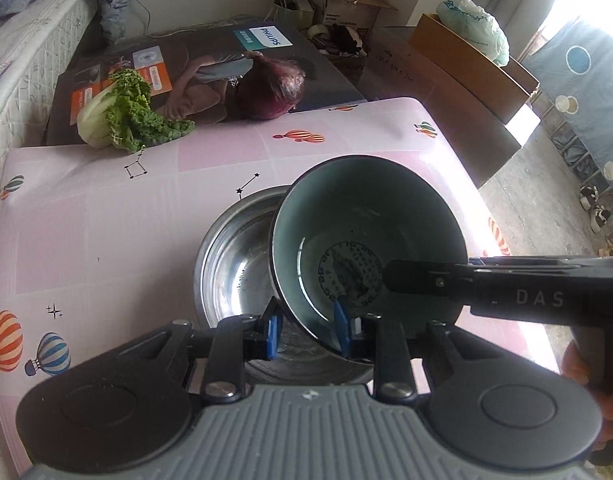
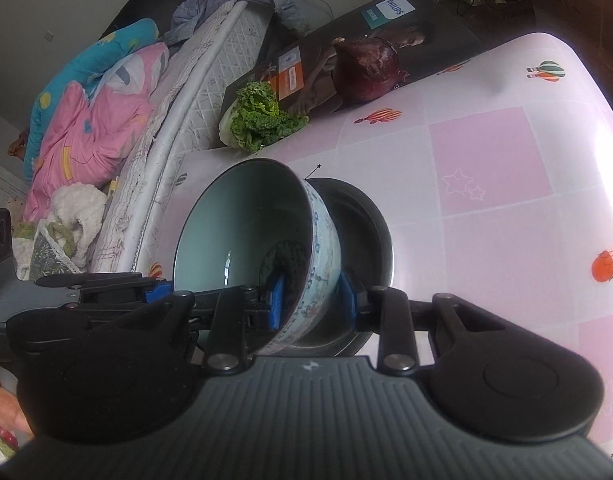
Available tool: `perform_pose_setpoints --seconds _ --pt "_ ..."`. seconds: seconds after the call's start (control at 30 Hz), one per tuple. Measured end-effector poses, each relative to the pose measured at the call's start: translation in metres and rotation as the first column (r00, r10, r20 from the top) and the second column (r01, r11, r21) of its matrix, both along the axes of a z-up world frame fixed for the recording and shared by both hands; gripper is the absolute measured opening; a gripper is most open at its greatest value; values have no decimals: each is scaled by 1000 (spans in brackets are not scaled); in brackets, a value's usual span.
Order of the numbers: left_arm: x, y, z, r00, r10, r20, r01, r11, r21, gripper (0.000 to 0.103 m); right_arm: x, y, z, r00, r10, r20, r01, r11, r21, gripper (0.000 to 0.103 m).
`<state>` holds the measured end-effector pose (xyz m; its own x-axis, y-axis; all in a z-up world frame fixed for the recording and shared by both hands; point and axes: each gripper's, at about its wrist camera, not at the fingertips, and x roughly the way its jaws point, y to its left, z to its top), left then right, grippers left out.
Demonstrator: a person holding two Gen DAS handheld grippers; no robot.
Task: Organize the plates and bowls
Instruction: 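Lower the green bowl into the steel bowl and open the right gripper, then grasp a shallow steel plate with the right gripper while the left gripper grasps a steel bowl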
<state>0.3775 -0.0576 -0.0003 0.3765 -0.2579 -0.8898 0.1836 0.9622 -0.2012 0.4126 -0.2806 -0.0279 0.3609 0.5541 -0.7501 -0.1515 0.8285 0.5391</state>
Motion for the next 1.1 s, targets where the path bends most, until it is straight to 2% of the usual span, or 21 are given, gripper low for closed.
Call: perform_pose_setpoints --seconds 0.23,0.37,0.5,0.57,0.63,0.67,0.73,0.9,1.0,1.1 --pt "18 24 -36 998 31 -59 -31 1000 -4 28 25 27 -37 998 32 -60 -34 999 -35 28" --pt "21 28 -41 997 32 -70 -34 999 -29 33 28 33 -45 998 38 -51 -43 995 -91 30" --pt "19 28 -36 998 29 -50 -31 999 -27 37 28 31 -43 999 36 -40 -40 994 -102 33" --pt "15 29 -28 999 32 -20 -32 999 -36 45 26 32 -39 999 38 -26 -41 994 -106 37" --pt "9 29 -16 999 32 25 -31 999 -38 59 24 32 -34 999 33 -2 -33 994 -103 50" --pt "6 30 -12 999 34 40 -33 999 -38 60 21 32 -30 999 28 20 -26 994 -105 56" --pt "1 32 -1 997 43 68 -40 998 -39 63 19 32 -22 998 22 55 -16 994 -108 59" --pt "-28 44 33 983 68 168 -63 998 -30 70 -1 19 4 993 -40 110 45 998 -37 63" --pt "-58 56 59 966 71 247 -69 998 -14 79 -36 7 29 983 -72 171 71 997 16 67" --pt "-98 73 82 946 80 314 -78 997 -20 90 -81 -1 54 966 -95 241 95 995 12 72"
